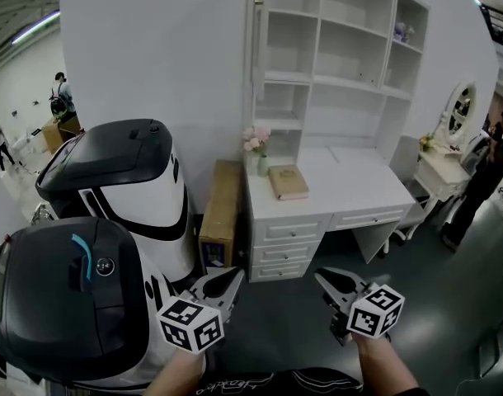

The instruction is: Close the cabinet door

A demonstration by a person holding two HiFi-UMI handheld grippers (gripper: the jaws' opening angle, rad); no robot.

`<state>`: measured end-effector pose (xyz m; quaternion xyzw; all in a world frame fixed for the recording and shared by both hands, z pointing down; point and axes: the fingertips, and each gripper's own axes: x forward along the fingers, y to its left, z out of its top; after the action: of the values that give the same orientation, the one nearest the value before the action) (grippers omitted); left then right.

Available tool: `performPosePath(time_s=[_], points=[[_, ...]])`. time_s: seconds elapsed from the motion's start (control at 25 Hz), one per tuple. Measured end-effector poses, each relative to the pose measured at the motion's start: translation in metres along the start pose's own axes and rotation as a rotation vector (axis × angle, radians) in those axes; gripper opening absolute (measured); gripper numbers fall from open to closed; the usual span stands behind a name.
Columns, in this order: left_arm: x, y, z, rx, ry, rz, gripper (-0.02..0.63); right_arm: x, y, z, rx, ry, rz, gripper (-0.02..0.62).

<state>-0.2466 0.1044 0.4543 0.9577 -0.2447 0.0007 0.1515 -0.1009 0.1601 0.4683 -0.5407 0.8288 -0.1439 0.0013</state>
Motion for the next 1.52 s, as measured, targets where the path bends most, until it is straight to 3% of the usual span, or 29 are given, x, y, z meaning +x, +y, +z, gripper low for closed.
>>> performPosePath(time_s=[0.36, 0.52, 0.76, 0.92, 1.12, 1.24, 1.4, 1.52], points=[[0.068, 0.038, 0.039, 0.023, -0.038, 0.002, 0.021, 0.055, -0.041, 0.068, -0.072, -0.062, 0.139, 0.063], [0.121, 0.064, 0.074, 0.042, -0.056, 0.017, 0.021, 0.096, -0.083, 0.105, -0.108, -0.084, 0.220, 0.063], [0.221, 0.098, 0.136, 0.044, -0.093, 0.004, 0.023, 0.153, -0.166, 0.163, -0.158, -0.105, 0.268, 0.063], [0.267, 0.112, 0.177, 0.126, -0.165, -0.020, 0.023, 0.185, -0.214, 0.184, -0.140, -0.126, 0.295, 0.063], [0.283, 0.130, 0.221, 0.160, -0.248, -0.031, 0.037, 0.215, -0.248, 0.187, -0.073, -0.113, 0.316, 0.063], [0.290, 0.139, 0.248, 0.177, -0.272, -0.057, 0.107, 0.228, -0.251, 0.198, -0.088, -0.120, 0.329, 0.063], [0.301, 0.152, 0.288, 0.272, -0.295, -0.077, 0.138, 0.245, -0.257, 0.212, -0.108, -0.131, 0.318, 0.063], [0.302, 0.162, 0.326, 0.290, -0.330, -0.137, 0.165, 0.261, -0.260, 0.224, -0.109, -0.139, 0.300, 0.063]])
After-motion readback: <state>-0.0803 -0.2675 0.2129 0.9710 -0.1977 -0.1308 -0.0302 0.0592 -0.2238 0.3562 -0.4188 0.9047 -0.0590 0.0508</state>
